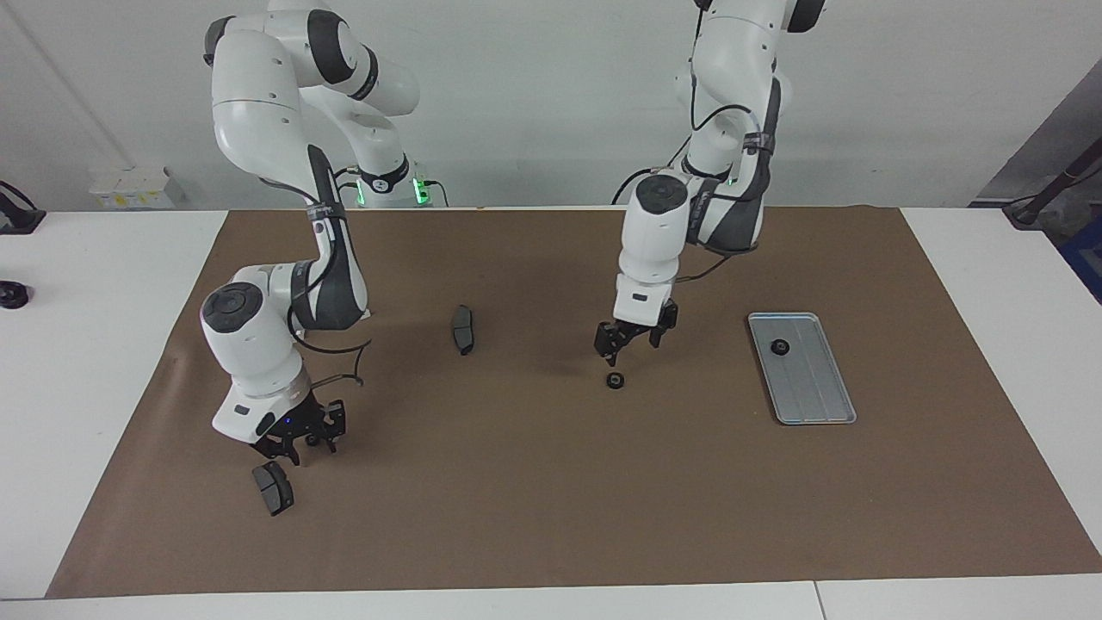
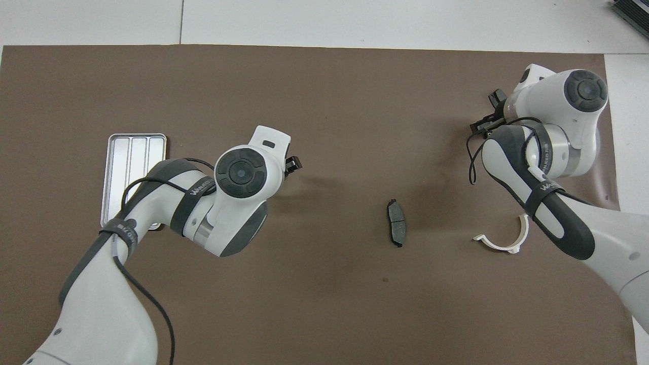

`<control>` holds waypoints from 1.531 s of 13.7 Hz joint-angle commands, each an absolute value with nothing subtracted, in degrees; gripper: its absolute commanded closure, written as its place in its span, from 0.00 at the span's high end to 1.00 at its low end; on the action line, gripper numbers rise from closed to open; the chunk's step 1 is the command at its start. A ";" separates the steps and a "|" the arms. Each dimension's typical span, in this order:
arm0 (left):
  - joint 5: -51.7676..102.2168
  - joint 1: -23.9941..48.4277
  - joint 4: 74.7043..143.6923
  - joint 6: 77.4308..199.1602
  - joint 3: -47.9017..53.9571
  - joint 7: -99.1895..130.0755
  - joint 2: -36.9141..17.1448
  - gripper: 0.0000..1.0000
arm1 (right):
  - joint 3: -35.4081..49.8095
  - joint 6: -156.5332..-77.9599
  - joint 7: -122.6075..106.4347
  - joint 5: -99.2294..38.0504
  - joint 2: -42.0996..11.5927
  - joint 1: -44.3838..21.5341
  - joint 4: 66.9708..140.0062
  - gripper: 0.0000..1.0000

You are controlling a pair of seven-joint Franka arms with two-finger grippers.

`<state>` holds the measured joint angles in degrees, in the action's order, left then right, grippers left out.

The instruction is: Pick bearing gear from pile to tray

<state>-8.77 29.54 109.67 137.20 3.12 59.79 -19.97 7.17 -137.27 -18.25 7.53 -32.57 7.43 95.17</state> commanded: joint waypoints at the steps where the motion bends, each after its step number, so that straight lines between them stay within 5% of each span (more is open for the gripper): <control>1: -10.46 29.71 107.49 140.26 2.02 60.82 -24.24 1.00 | 8.35 -136.93 -19.42 7.12 -30.15 9.66 98.70 0.55; 4: -10.63 29.71 107.58 140.45 2.11 60.73 -24.52 1.00 | 8.35 -135.53 -19.07 6.94 -29.71 10.02 99.05 0.52; 6: -10.64 29.71 107.84 140.63 2.20 60.73 -24.61 0.74 | 8.44 -135.00 -18.98 5.99 -29.62 10.98 99.58 0.50; 11: -10.63 30.59 107.93 139.31 2.20 60.82 -24.52 0.61 | 8.44 -134.47 -18.72 3.34 -29.00 10.81 100.28 0.48; 14: -10.63 30.59 107.93 139.31 2.28 60.73 -24.52 0.32 | 8.44 -134.47 -18.72 3.34 -29.00 10.81 100.37 0.36; 16: -10.63 30.50 107.93 139.31 2.29 60.65 -24.52 0.00 | 8.44 -134.39 -18.63 3.34 -29.00 10.81 100.28 0.18; 21: -10.64 28.66 106.17 133.87 1.76 58.20 -22.34 0.00 | 8.44 -133.60 -18.37 3.43 -29.09 10.28 99.41 0.00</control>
